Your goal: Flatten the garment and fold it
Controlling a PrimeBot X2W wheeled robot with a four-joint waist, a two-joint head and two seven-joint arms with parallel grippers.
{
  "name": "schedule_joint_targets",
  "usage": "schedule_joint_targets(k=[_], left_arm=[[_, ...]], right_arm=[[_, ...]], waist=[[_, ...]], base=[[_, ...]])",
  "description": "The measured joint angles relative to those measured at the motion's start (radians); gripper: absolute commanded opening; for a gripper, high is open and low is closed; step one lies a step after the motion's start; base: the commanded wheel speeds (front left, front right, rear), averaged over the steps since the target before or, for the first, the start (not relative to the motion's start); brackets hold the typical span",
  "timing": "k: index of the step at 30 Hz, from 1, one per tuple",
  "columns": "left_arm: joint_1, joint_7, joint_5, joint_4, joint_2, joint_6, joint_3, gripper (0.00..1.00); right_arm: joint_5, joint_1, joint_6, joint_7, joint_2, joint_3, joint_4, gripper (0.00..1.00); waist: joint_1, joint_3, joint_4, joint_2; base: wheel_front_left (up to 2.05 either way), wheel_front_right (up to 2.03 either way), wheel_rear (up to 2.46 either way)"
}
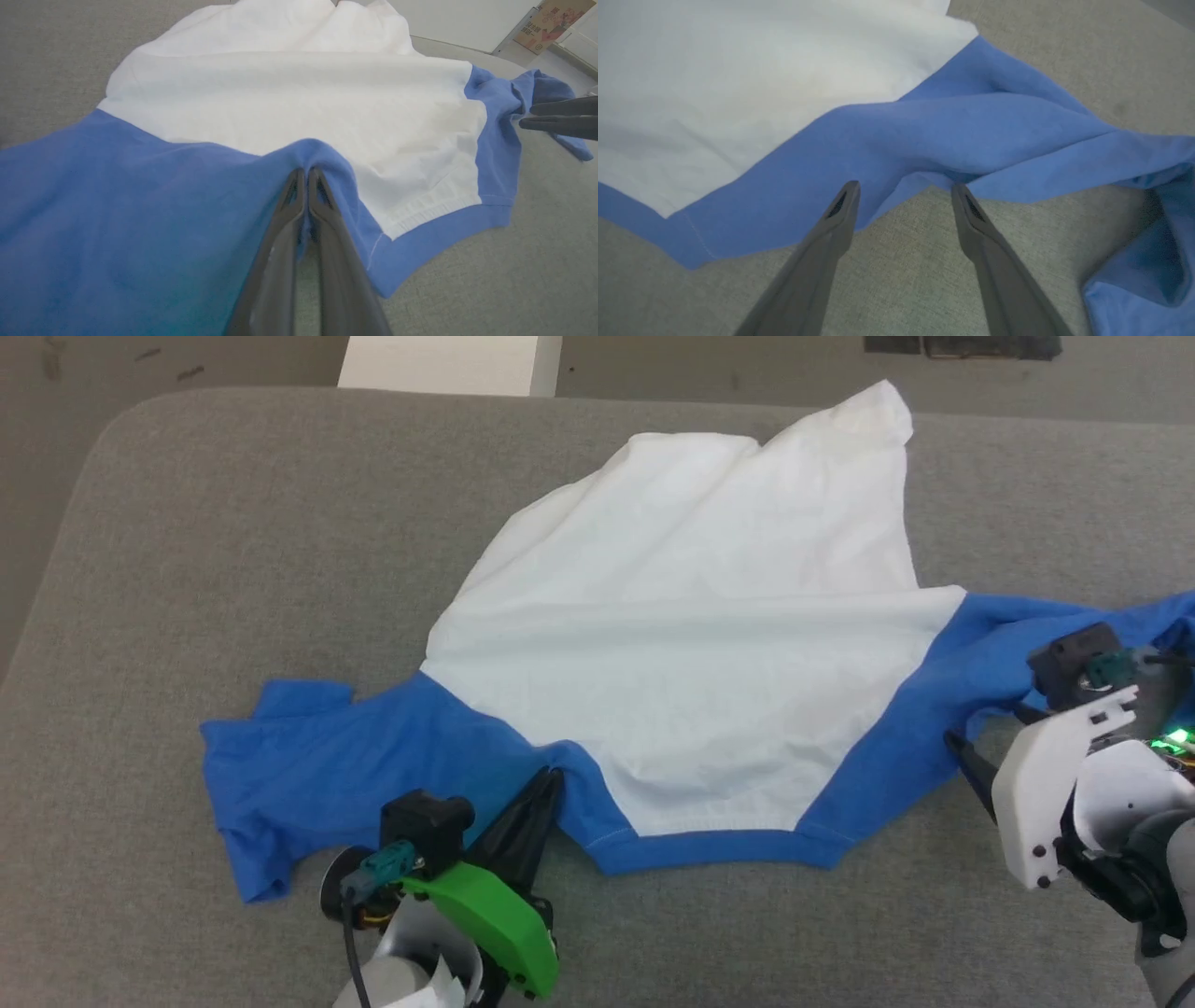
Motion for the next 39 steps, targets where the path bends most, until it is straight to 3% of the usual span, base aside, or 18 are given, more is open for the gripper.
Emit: schedule_joint_targets(k=[6,13,14,15,16,21,25,31,39], left_arm=[[-0.03,-0.009,-0.002,0.024,-0.012,-0.007,-0.017,0.0],[-0.058,-0.014,-0.012,0.041,-0.017,-0.013,-0.03,0.0],[-0.062,-0.016,-0.015,0.043,-0.017,-0.014,-0.03,0.0],[-0.064,-0.016,-0.016,0.045,-0.017,-0.015,-0.03,0.0],[-0.065,-0.017,-0.018,0.047,-0.016,-0.017,-0.03,0.0],[-0.067,-0.043,-0.038,0.053,-0.016,-0.019,-0.018,0.0],[-0.066,-0.088,-0.065,0.039,-0.016,-0.019,0.005,0.0],[-0.056,-0.133,-0.08,-0.028,-0.008,-0.019,0.043,0.0],[-0.072,-0.129,-0.093,-0.132,0.007,0.002,0.087,0.0]], right_arm=[[0.028,-0.023,0.0,0.077,-0.049,0.103,0.048,1.0],[0.034,-0.08,0.001,0.064,-0.085,0.164,0.103,1.0],[0.034,-0.088,0.001,0.05,-0.085,0.164,0.114,0.47],[0.034,-0.092,0.001,0.04,-0.08,0.16,0.125,0.12],[0.034,-0.096,0.001,0.028,-0.079,0.159,0.134,0.0],[0.034,-0.108,0.001,-0.075,-0.048,0.11,0.179,0.0],[0.034,-0.086,0.001,-0.209,0.026,0.021,0.194,0.0],[0.033,-0.055,0.0,-0.351,0.127,-0.086,0.127,0.0],[0.019,-0.043,0.0,-0.428,0.218,-0.13,0.017,0.0]], waist=[[0.0,0.028,0.031,0.0],[0.0,0.063,0.054,0.0],[0.0,0.068,0.056,0.0],[0.0,0.071,0.058,0.0],[0.0,0.074,0.06,-0.0001],[0.0,0.068,0.057,0.0],[0.0001,0.038,0.047,0.0],[0.0,-0.037,0.023,0.0],[0.0,-0.136,-0.022,0.0]], base=[[0.0,0.0,0.0],[0.0,0.0,0.0],[0.0,0.0,0.0],[0.0,0.0,0.0],[0.0,0.0,0.0],[0.0,0.0,0.0],[0.0,0.0,0.0],[0.0,0.0,0.0],[0.0,0.0,0.0]])
